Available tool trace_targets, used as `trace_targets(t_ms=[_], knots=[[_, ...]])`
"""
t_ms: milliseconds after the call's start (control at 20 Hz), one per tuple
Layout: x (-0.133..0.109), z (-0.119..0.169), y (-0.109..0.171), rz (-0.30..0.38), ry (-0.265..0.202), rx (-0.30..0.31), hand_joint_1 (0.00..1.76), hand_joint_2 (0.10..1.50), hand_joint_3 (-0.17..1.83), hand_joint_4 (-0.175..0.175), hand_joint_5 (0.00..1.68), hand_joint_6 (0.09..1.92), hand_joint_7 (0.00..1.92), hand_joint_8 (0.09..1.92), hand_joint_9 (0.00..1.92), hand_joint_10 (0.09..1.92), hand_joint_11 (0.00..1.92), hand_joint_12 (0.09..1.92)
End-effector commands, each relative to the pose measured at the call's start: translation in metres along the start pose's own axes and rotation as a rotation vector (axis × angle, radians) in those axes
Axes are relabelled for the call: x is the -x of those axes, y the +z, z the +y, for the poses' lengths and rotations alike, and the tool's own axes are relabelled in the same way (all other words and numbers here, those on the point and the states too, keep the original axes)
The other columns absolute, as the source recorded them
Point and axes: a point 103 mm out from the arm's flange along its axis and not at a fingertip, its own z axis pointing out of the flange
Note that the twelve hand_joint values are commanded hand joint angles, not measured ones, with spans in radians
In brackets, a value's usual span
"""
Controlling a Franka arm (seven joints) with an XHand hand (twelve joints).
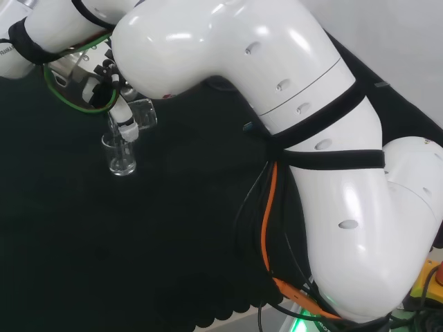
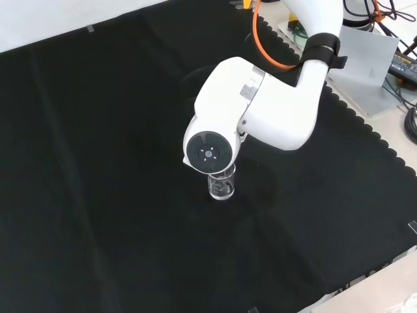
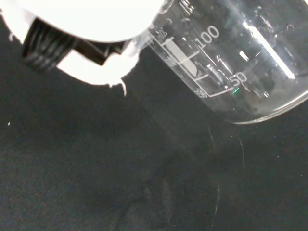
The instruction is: Pour the water from the handheld beaker into the one on the table.
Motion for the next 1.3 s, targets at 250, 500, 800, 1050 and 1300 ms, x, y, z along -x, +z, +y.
trace_targets(t_ms=[250, 500, 800, 1050, 1300], knots=[[0.007, -0.003, 0.011, -0.009, 0.010, -0.003, 1.30, 0.55, 0.95, -0.175, 1.14, 1.02, 1.20, 0.99, 1.45, 0.94, 1.16, 0.82], [-0.001, -0.001, 0.000, -0.031, 0.008, -0.004, 1.30, 0.55, 0.95, -0.175, 1.14, 1.02, 1.20, 0.99, 1.45, 0.94, 1.16, 0.82], [-0.005, 0.000, -0.006, -0.031, 0.011, -0.009, 1.30, 0.55, 0.95, -0.175, 1.14, 1.02, 1.20, 0.99, 1.45, 0.93, 1.16, 0.82], [-0.004, 0.000, -0.004, -0.023, 0.001, 0.006, 1.30, 0.55, 0.95, -0.175, 1.14, 1.02, 1.20, 0.99, 1.46, 0.93, 1.16, 0.82], [-0.007, 0.001, -0.007, -0.035, 0.009, -0.009, 1.30, 0.55, 0.95, -0.175, 1.14, 1.02, 1.20, 0.99, 1.46, 0.93, 1.16, 0.82]])
